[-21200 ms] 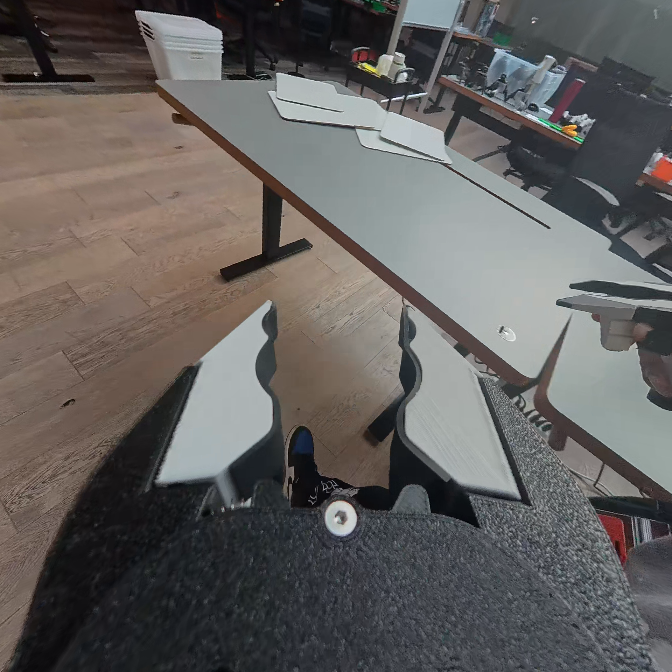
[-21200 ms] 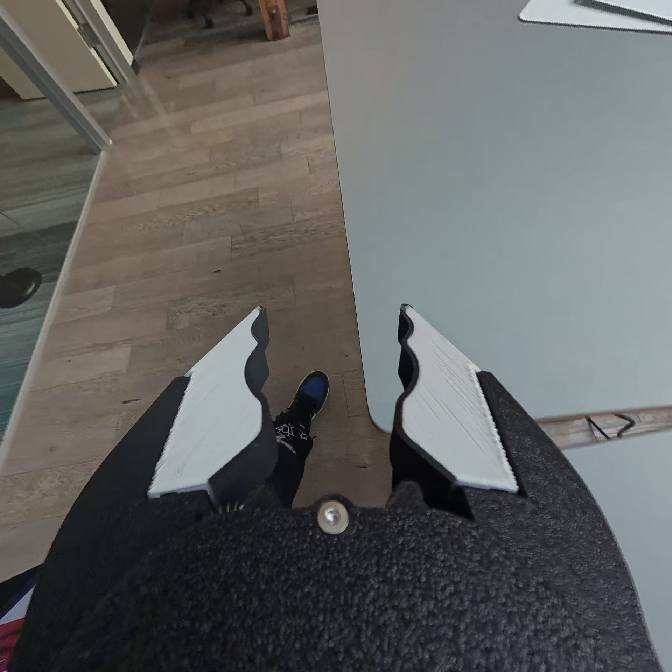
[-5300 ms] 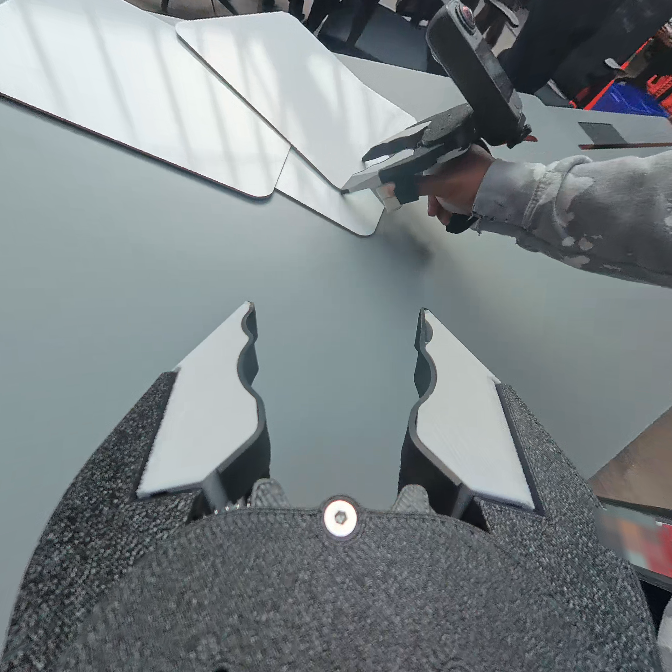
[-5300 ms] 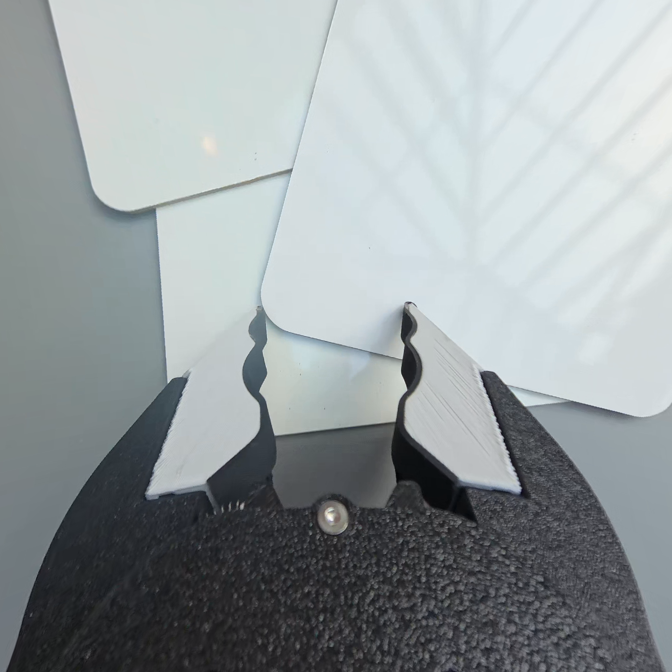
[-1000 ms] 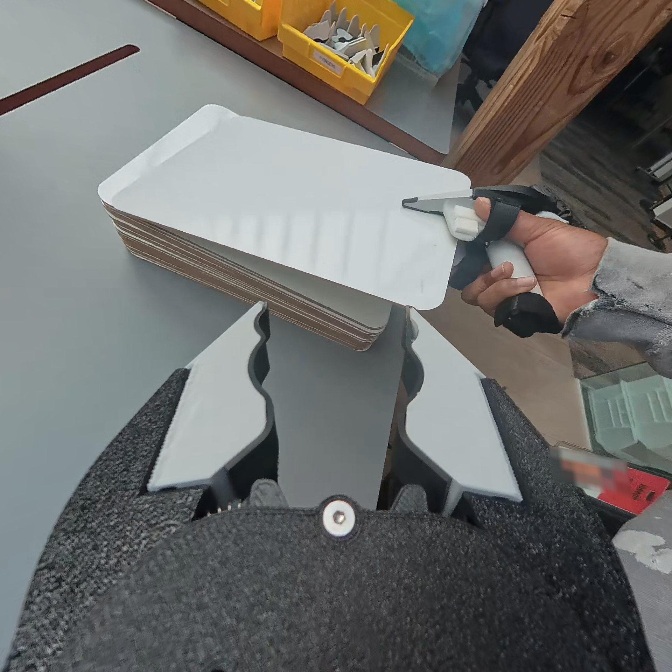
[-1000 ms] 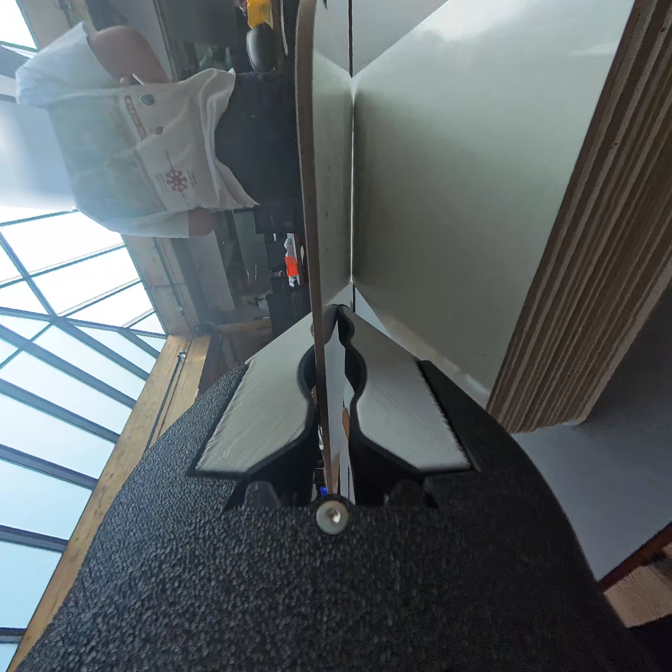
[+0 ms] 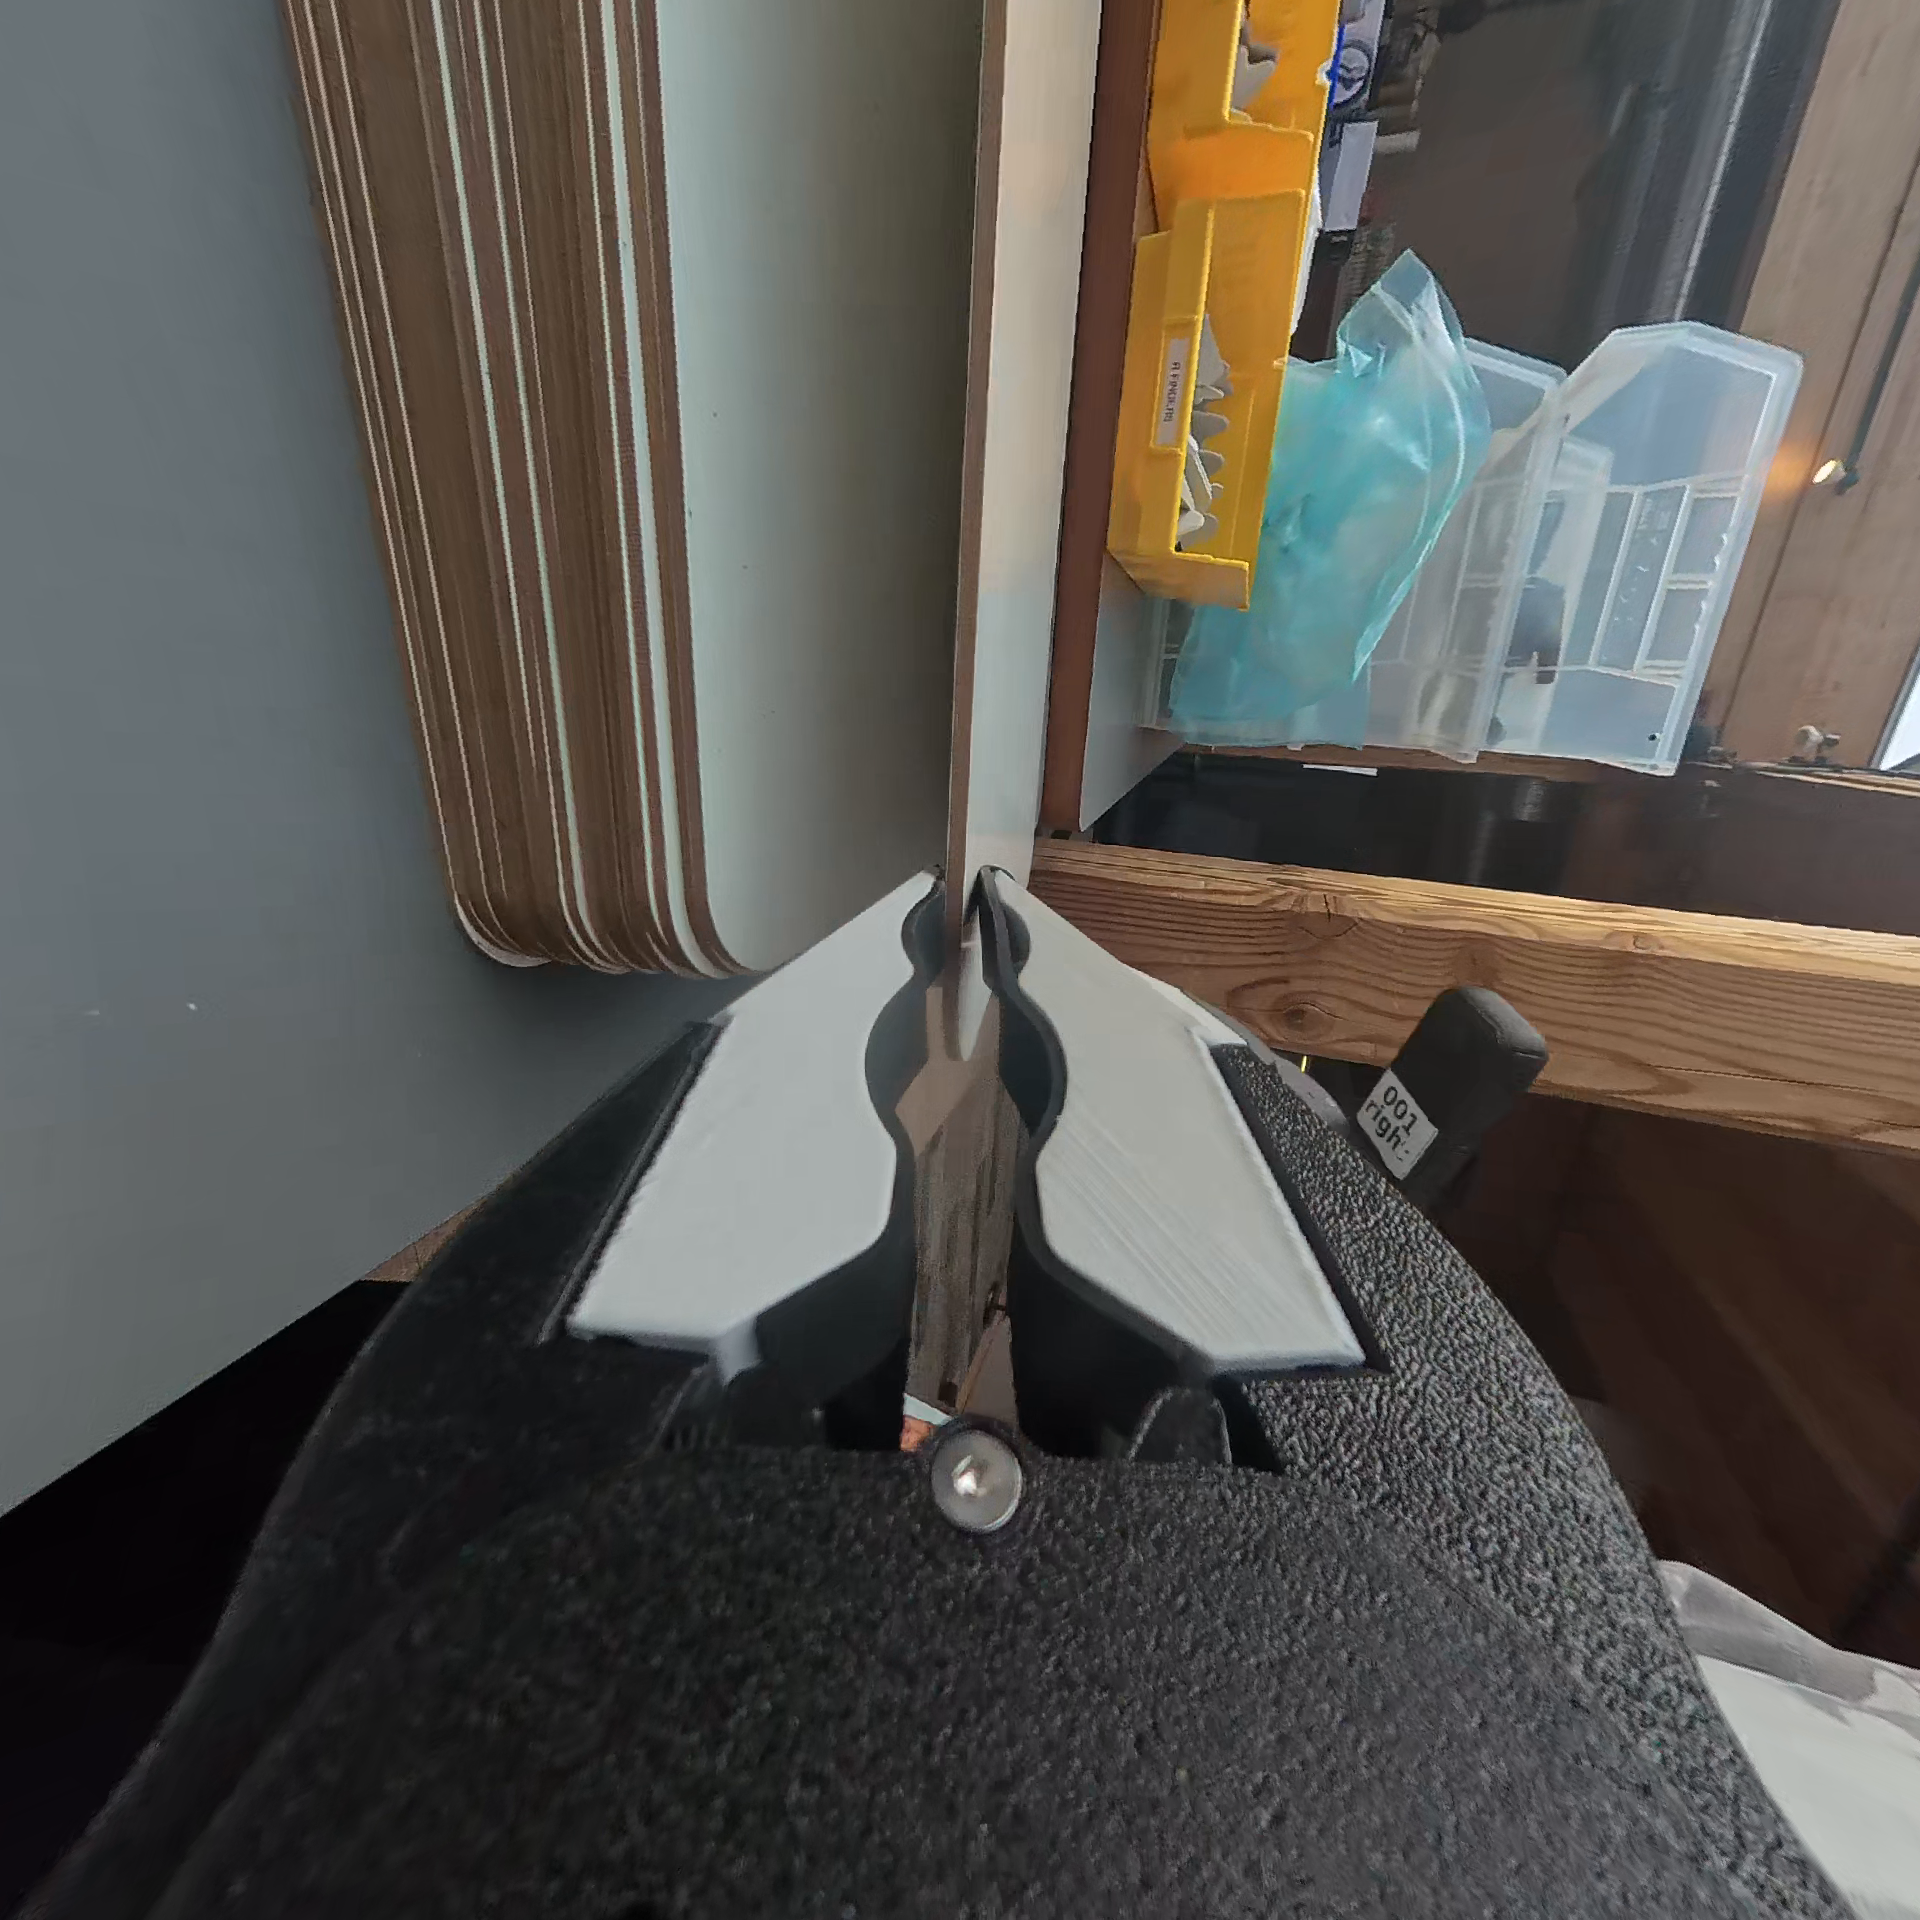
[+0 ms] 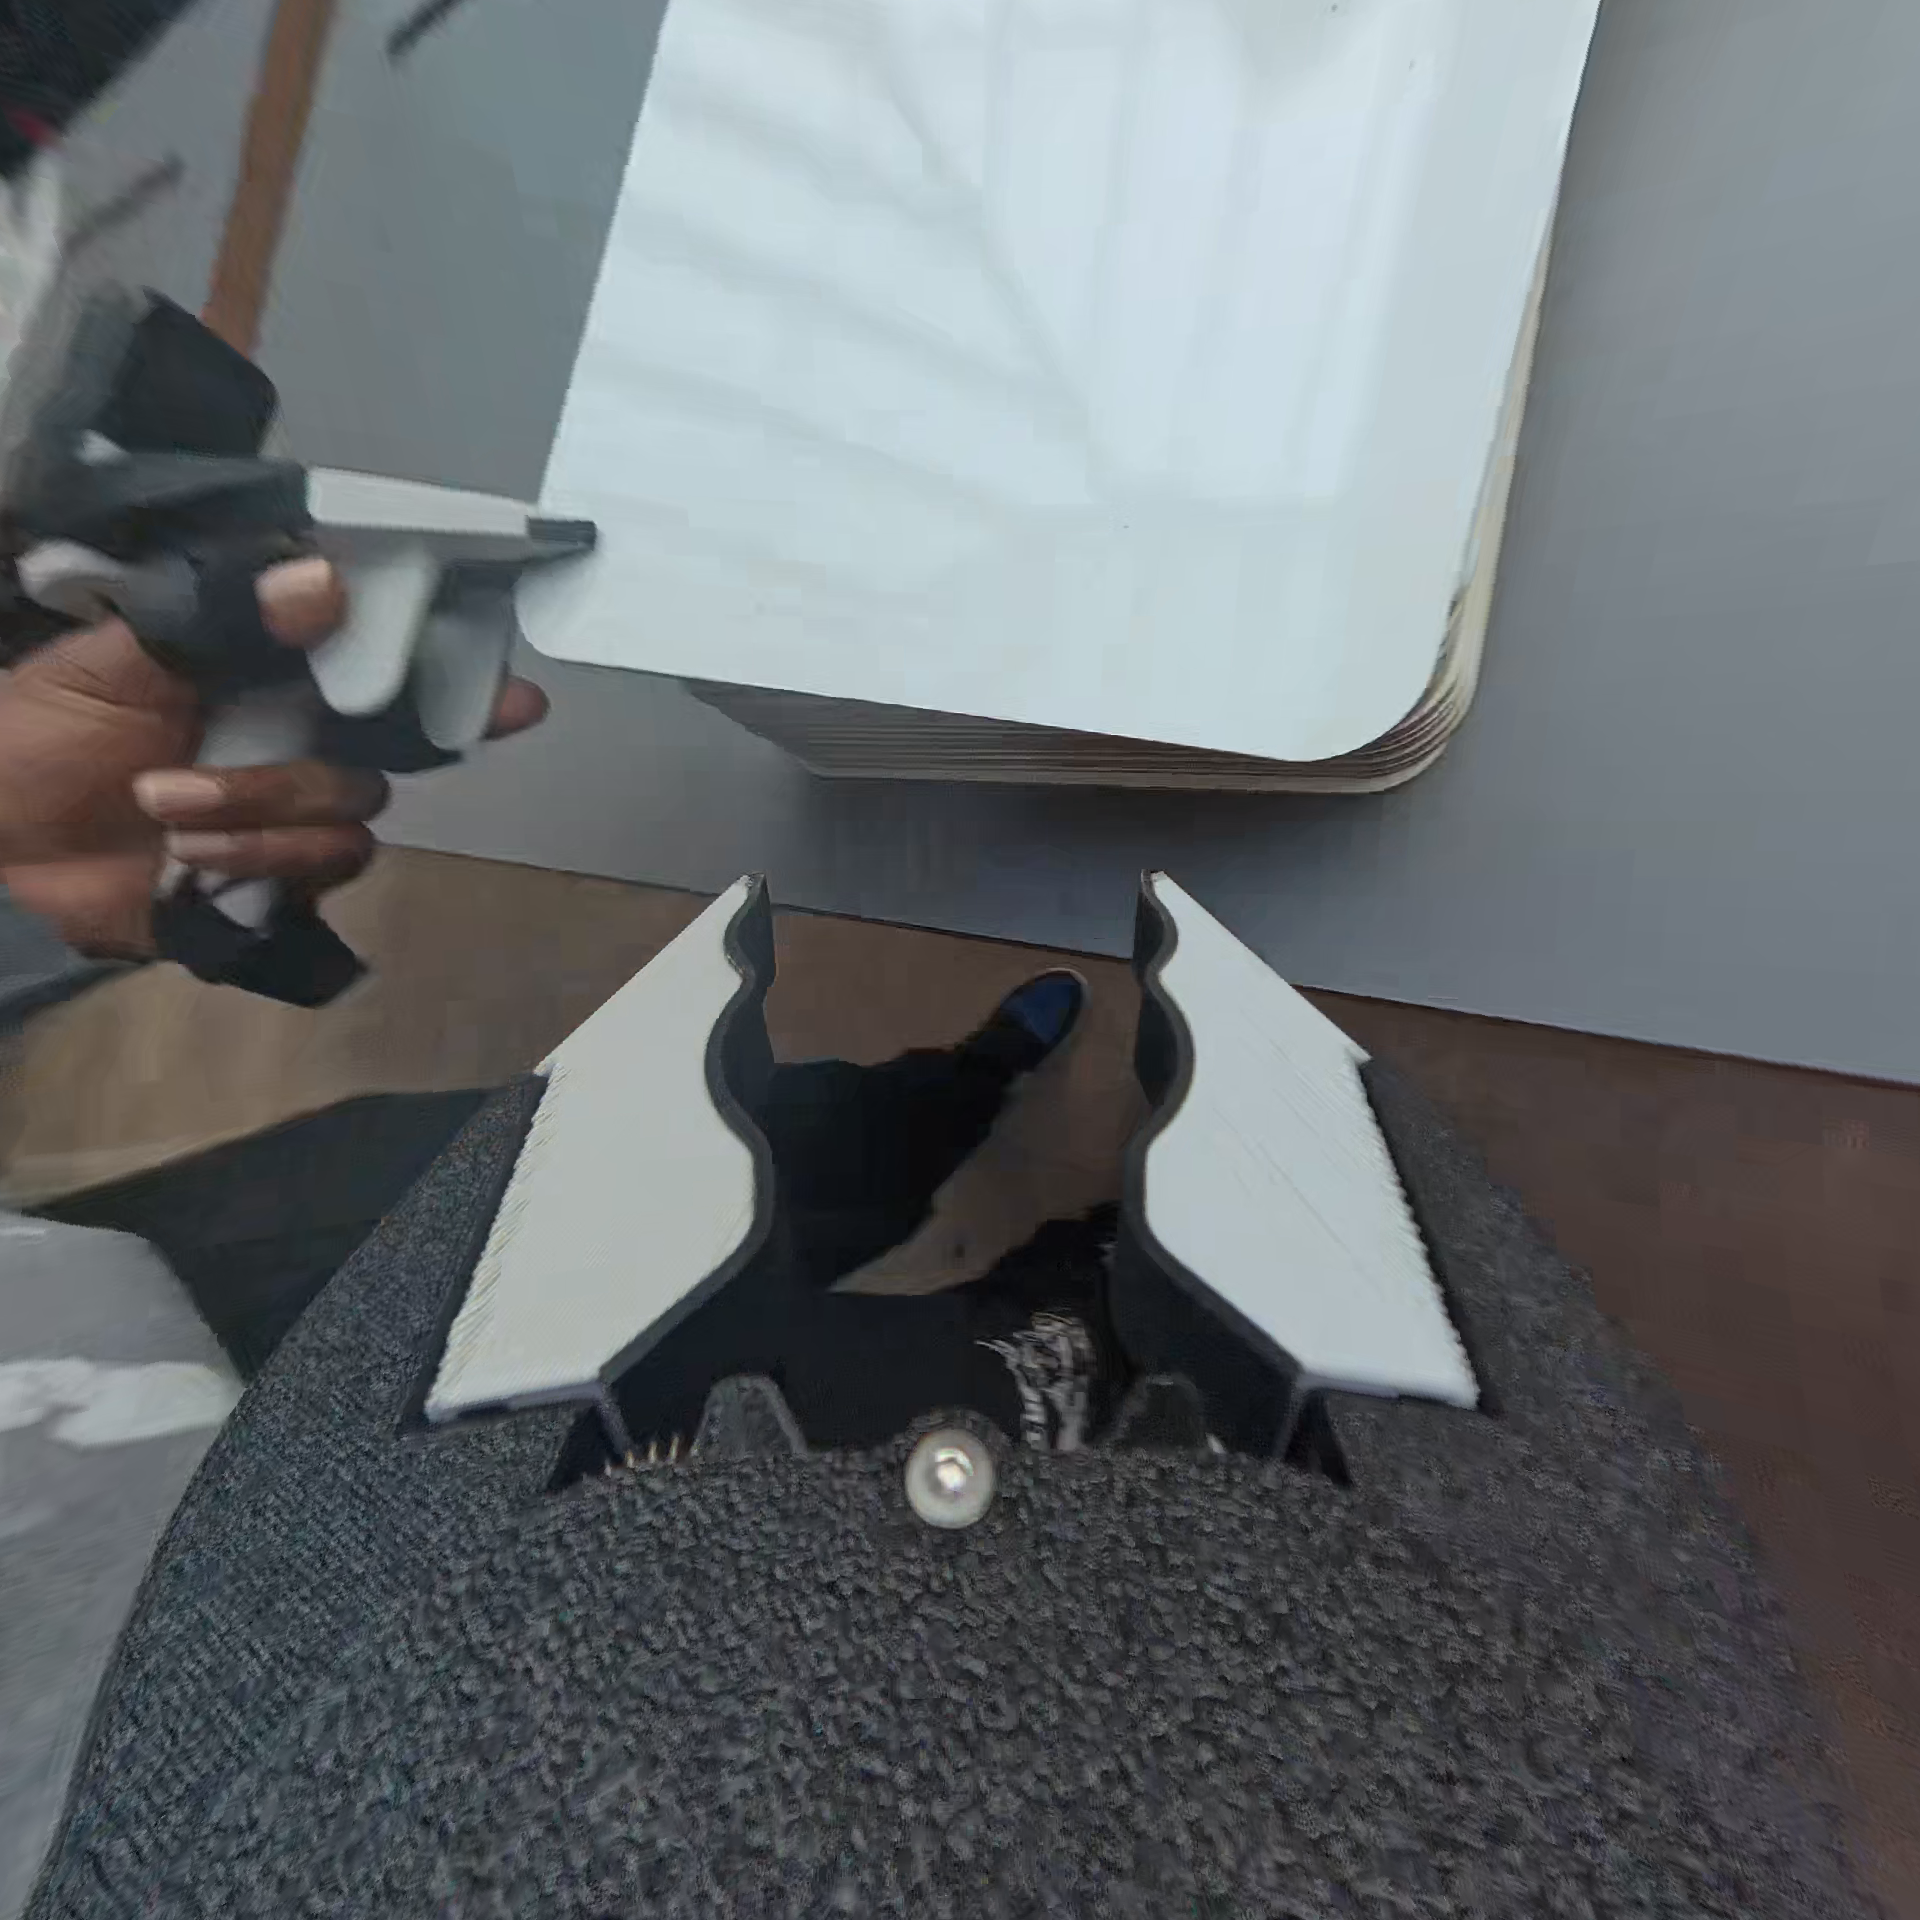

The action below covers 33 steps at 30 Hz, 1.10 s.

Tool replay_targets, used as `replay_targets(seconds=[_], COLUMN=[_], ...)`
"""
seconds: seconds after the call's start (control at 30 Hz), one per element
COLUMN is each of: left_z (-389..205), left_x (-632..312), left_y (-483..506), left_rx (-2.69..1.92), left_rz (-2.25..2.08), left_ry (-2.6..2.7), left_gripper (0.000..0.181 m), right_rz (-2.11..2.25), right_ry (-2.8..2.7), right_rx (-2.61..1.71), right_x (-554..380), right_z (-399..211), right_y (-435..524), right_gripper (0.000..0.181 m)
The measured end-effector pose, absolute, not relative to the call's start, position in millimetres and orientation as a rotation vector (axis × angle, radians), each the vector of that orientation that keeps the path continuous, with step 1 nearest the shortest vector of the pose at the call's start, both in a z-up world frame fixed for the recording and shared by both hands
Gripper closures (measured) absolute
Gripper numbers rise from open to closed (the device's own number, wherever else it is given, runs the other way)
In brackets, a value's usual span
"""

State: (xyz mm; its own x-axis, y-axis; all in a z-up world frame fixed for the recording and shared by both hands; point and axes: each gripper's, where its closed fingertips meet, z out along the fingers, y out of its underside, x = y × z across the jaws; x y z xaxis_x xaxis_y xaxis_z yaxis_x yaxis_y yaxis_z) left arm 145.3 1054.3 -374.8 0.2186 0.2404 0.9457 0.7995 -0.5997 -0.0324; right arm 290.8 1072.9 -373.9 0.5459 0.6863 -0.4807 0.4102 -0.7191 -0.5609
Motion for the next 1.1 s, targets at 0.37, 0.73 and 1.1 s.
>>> replay_targets(seconds=[0.37,0.73,1.1], left_z=[-390.2,-424.8,-431.5], left_x=[133.4,137.7,156.9], left_y=[1039.5,1010.9,1014.0], left_rx=[-2.313,-2.652,-2.732], left_rz=[-0.817,-0.366,-0.289], left_ry=[-0.620,0.139,0.223], left_gripper=[0.099,0.079,0.100], right_rz=[0.499,0.468,0.538], right_ry=[-1.528,-1.819,-1.885], right_rx=[-2.224,-2.110,-2.141], right_x=[302.8,303.3,307.9], right_z=[-429.2,-427.8,-425.6], right_y=[1137.8,1154.4,1172.5], right_gripper=[0.102,0.091,0.103])
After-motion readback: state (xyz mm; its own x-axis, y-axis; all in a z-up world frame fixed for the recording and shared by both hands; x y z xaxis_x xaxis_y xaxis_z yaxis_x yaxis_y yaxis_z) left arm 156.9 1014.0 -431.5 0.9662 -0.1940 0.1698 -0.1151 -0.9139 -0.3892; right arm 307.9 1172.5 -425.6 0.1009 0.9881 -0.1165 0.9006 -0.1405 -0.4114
